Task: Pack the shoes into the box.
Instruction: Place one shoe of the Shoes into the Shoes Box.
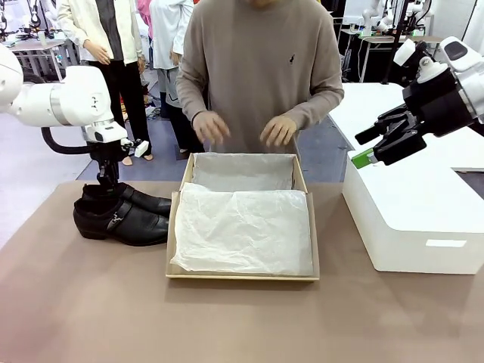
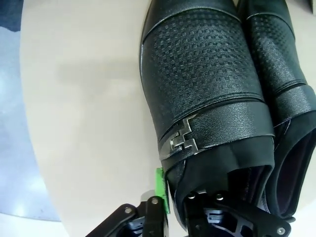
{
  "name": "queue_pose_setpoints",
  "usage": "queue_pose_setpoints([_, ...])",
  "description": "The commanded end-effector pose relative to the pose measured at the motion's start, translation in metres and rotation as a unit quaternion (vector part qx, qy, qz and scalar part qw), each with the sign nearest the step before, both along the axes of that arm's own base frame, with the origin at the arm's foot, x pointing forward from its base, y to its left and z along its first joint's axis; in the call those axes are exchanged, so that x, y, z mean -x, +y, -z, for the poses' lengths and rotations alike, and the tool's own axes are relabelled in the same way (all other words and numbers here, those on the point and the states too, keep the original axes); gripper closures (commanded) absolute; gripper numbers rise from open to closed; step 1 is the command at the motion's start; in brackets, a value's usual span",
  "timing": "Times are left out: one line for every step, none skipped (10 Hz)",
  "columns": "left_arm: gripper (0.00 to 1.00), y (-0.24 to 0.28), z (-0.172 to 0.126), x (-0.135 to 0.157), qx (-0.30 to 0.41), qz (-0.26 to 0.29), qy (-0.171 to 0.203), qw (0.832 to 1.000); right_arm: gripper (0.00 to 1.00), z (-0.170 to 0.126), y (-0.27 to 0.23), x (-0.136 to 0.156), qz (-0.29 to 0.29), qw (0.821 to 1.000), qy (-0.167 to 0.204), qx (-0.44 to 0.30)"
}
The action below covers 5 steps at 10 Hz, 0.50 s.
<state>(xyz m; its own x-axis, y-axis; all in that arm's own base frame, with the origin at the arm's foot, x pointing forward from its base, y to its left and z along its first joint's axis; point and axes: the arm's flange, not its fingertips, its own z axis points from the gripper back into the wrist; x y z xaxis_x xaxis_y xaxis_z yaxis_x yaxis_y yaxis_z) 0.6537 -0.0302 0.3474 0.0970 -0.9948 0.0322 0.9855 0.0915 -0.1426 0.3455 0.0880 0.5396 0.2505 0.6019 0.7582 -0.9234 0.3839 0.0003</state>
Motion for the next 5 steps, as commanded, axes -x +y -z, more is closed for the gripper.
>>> queue_pose_setpoints([1.0, 0.0014, -0.0037, 0.0055, -0.016, 0.003, -0.008, 1.0, 0.0, 0.0011, 0.001, -0.0046, -0.013, 1.0, -0.012, -0.01])
queue_pose_setpoints([1.0, 0.0013, -0.0038, 0.0061, -0.017, 0.003, -0.009, 1.0, 0.0, 0.0011, 0.001, -0.0046, -0.013, 1.0, -0.012, -0.01])
queue_pose_setpoints([1.0, 0.0012, -0.0043, 0.0066, -0.02, 0.003, -0.01, 1.0, 0.0, 0.0011, 0.001, -0.0046, -0.013, 1.0, -0.012, -0.01])
queue_pose_setpoints([1.0, 0.0012, -0.0051, 0.0071, -0.023, 0.002, -0.012, 1.0, 0.0, 0.0011, 0.001, -0.0046, -0.013, 1.0, -0.012, -0.01])
queue_pose_setpoints([1.0, 0.0042, -0.0108, 0.0077, -0.013, -0.005, -0.027, 1.0, 0.0, 0.0011, 0.001, -0.0046, -0.013, 1.0, -0.012, -0.01])
